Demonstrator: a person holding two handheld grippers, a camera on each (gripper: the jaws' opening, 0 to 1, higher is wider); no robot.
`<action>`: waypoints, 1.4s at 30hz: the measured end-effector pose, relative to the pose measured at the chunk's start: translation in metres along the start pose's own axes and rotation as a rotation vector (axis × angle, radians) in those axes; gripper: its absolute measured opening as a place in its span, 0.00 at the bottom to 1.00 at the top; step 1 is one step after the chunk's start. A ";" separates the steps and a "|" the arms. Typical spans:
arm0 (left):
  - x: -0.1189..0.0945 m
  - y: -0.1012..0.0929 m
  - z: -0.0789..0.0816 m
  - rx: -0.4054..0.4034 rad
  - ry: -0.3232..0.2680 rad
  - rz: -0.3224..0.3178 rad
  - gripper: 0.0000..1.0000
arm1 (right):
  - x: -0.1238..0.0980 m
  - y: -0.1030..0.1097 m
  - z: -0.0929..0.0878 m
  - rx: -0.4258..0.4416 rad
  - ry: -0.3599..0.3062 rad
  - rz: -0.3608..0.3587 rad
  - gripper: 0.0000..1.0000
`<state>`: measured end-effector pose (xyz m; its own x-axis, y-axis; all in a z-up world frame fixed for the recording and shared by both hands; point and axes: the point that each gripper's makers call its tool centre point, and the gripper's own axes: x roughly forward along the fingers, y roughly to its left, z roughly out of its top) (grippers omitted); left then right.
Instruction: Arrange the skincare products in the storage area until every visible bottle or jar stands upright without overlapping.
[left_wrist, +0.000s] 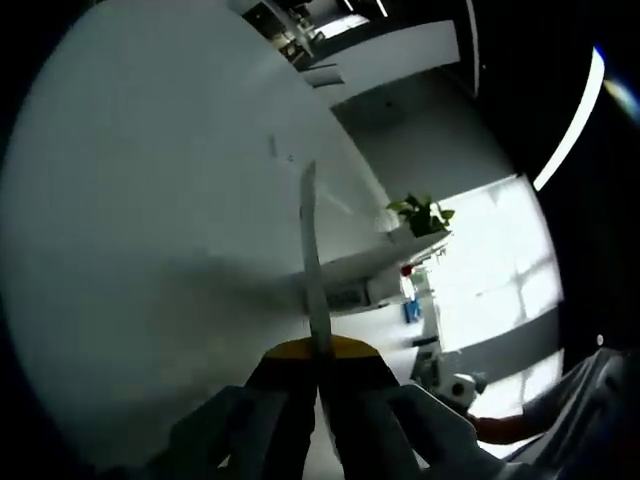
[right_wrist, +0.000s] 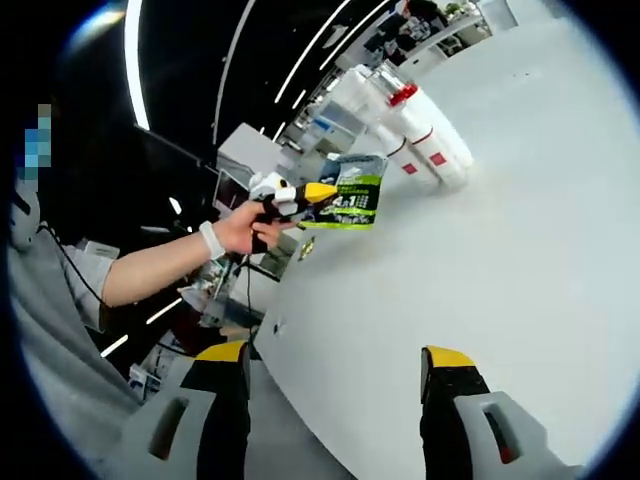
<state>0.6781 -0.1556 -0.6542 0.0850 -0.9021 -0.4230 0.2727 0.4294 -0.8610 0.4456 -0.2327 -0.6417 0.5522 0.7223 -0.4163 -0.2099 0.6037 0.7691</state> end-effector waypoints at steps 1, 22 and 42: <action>0.002 0.002 -0.001 -0.001 0.004 0.006 0.00 | 0.000 -0.001 0.000 0.001 0.000 -0.003 0.66; 0.039 0.019 -0.004 -0.049 0.037 0.034 0.00 | 0.001 -0.008 -0.002 0.058 -0.027 -0.021 0.65; 0.036 0.031 -0.003 0.091 0.154 0.320 0.28 | 0.001 -0.007 0.000 0.085 -0.043 0.005 0.68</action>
<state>0.6866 -0.1748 -0.6973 0.0366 -0.7031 -0.7101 0.3404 0.6769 -0.6527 0.4477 -0.2366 -0.6473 0.5860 0.7091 -0.3922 -0.1444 0.5676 0.8106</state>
